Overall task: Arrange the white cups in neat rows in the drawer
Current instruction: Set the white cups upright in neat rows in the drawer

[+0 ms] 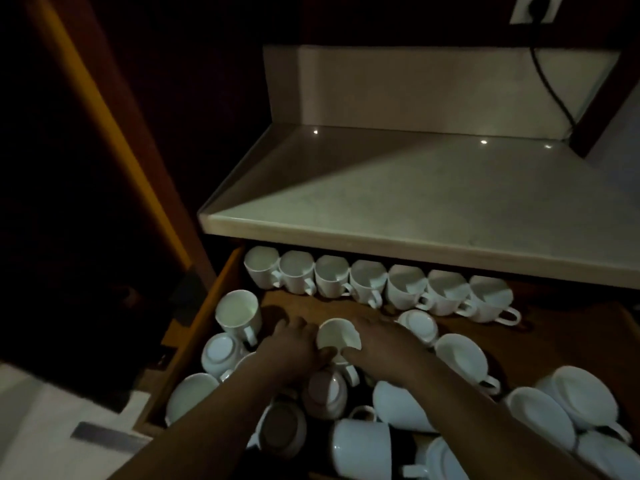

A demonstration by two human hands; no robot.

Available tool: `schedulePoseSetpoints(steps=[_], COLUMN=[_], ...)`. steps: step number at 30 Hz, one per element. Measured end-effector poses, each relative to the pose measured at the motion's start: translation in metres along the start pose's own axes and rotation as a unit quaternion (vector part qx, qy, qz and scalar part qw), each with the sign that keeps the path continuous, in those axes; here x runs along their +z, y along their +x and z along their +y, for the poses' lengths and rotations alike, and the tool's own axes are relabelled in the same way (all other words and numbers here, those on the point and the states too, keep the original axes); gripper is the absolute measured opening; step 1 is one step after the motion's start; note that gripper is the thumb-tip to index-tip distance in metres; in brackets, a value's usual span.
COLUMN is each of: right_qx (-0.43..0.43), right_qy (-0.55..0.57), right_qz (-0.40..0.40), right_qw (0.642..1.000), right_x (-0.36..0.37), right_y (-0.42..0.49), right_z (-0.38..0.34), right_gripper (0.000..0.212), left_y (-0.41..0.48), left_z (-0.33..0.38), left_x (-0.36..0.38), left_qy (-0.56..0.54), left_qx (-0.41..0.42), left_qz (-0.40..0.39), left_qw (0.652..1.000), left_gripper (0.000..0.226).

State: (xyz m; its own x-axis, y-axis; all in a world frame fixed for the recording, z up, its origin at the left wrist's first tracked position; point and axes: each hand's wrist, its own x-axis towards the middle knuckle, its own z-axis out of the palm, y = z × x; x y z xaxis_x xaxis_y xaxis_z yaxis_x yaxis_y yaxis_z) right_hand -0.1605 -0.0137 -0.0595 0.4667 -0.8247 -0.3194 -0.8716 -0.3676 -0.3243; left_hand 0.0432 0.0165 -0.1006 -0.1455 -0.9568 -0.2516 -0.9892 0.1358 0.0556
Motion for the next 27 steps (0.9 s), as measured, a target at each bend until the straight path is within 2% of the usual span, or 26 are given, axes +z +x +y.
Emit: schedulePoseSetpoints(steps=[4,6,8,10,12,14,16,18,21,24,27], right_qx=[0.019,0.021,0.021,0.020,0.020,0.026,0.025,0.024,0.025,0.008,0.010], right_qy=[-0.005,-0.034,-0.065,-0.058,-0.052,-0.052,-0.063,-0.056,-0.014,0.040,0.046], right_qz=[0.017,0.016,0.012,0.032,0.047,0.044,0.046,0.046,0.042,0.024,0.002], right_qw=[1.000,0.999,0.998,0.998,0.997,0.997,0.997,0.997,0.999,0.999,0.999], right_x=[0.005,0.006,0.005,0.007,0.010,0.012,0.010,0.006,-0.002,-0.012,-0.019], right_y=[-0.001,-0.004,-0.006,-0.004,-0.002,-0.003,-0.004,-0.003,-0.005,-0.014,-0.020], right_z=[0.005,0.007,0.010,0.018,0.024,0.025,0.024,0.017,0.000,-0.025,-0.044], right_gripper=[0.063,0.055,0.050,0.051,0.052,0.054,0.055,0.058,0.059,0.065,0.070], left_y=[-0.006,-0.013,-0.017,-0.019,-0.022,-0.029,-0.030,-0.031,-0.028,-0.026,-0.024], left_z=[0.010,0.024,0.035,0.039,0.028,0.019,-0.009,-0.044,-0.102,-0.141,-0.152], left_x=[0.008,-0.002,-0.008,-0.015,-0.017,-0.031,-0.038,-0.053,-0.060,-0.066,-0.069], left_qy=[-0.018,0.000,-0.010,-0.058,-0.051,-0.097,-0.110,-0.089,-0.036,0.052,0.027], left_qx=[-0.049,-0.056,-0.076,-0.083,-0.036,0.016,0.027,0.012,-0.026,0.037,0.061], left_qz=[0.013,0.010,-0.002,0.001,-0.003,-0.007,0.046,0.098,0.065,0.001,-0.002], left_qw=[0.999,0.998,0.997,0.995,0.998,0.995,0.993,0.991,0.997,0.998,0.998], left_gripper=[0.084,0.089,0.069,0.061,0.062,0.058,0.047,0.049,0.059,0.072,0.082])
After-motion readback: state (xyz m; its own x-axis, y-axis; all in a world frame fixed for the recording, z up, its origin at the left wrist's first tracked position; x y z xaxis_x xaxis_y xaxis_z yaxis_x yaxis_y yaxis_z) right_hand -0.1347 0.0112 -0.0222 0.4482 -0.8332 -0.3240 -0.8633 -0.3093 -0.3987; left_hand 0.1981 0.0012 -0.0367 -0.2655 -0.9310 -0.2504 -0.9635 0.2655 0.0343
